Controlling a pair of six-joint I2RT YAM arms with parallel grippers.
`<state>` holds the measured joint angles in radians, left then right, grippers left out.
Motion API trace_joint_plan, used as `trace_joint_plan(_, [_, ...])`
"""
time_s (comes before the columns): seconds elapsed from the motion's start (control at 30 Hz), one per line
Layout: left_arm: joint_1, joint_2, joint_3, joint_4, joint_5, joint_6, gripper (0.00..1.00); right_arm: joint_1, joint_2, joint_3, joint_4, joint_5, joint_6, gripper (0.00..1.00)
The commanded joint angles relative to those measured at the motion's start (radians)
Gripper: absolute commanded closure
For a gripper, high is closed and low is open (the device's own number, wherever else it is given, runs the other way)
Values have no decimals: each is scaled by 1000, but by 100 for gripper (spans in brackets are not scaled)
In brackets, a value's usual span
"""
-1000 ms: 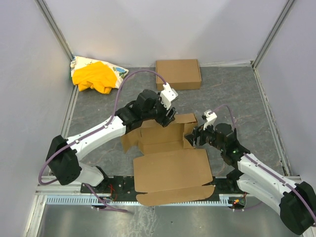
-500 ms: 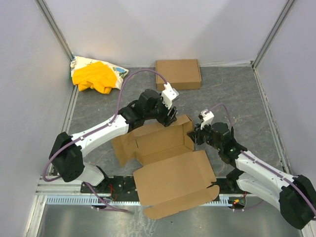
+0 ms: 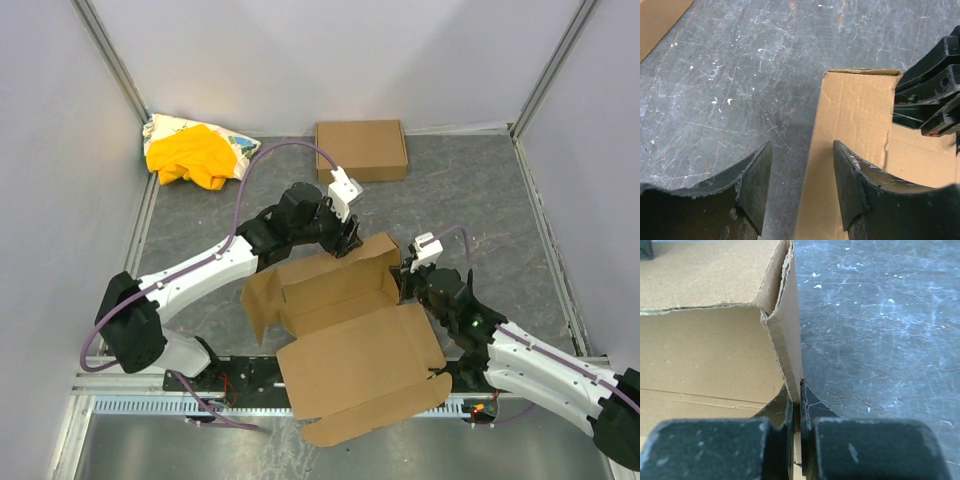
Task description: Fold the paper box
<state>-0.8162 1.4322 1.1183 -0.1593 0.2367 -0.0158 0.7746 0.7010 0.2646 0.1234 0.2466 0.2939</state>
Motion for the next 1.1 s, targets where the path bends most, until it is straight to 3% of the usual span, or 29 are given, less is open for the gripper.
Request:
trace_joint_plan(0.0, [-20, -55, 8, -9, -17, -68, 42, 93, 7, 11, 88, 299, -16, 98])
trace_joint_plan(0.13, [-20, -68, 7, -8, -25, -65, 42, 192, 78, 0, 195, 470, -72, 98])
trace_joint_plan(0.2, [-20, -72, 3, -10, -34, -60, 42, 214, 126, 10, 223, 499, -93, 93])
trace_joint_plan(0.37, [-20, -84, -13, -14, -51, -41, 42, 222, 174, 8, 250, 481, -55, 68])
trace_joint_plan(0.5, [-20, -102, -26, -14, -64, -31, 42, 222, 185, 6, 223, 459, -30, 57])
trace_joint_plan(0.73, [-20, -148, -44, -15, -85, -10, 41, 222, 223, 25, 159, 460, 17, 52])
trace_joint_plan(0.8, [-20, -159, -49, -18, -91, -3, 41, 221, 239, 31, 144, 461, 32, 57])
trace_joint_plan(0.93, [-20, -191, -68, -12, -111, 4, 41, 221, 256, 18, 145, 499, 69, 97])
trace_joint_plan(1.07, [-20, -236, -92, 19, -185, -16, 41, 222, 225, -57, 266, 561, 125, 99])
